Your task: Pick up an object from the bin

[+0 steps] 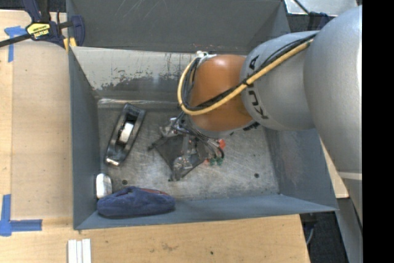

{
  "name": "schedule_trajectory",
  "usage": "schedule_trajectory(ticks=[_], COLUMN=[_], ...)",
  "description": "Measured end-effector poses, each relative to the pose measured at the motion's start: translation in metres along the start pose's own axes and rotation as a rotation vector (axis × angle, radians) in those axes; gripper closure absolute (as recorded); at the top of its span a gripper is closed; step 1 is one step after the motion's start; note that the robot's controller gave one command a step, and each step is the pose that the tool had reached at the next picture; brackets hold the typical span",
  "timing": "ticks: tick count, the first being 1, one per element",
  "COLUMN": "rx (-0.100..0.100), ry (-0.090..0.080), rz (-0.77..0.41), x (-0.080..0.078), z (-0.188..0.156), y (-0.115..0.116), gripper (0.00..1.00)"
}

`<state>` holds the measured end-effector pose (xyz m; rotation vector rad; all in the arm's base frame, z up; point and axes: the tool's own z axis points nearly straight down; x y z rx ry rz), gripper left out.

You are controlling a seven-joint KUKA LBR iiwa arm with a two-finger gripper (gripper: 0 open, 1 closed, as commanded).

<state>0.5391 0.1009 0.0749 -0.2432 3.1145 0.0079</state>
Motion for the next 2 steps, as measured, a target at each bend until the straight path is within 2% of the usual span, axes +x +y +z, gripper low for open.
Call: schedule_trajectory(ticks=[1, 2], rx=[0.001, 0.004], ry=[-0.011, 0.006], rz=[0.0, -0.219], x=[-0.004, -0.036], z=[-0.003, -0.139], y=[0.0, -0.036], gripper=[1.0, 1.0])
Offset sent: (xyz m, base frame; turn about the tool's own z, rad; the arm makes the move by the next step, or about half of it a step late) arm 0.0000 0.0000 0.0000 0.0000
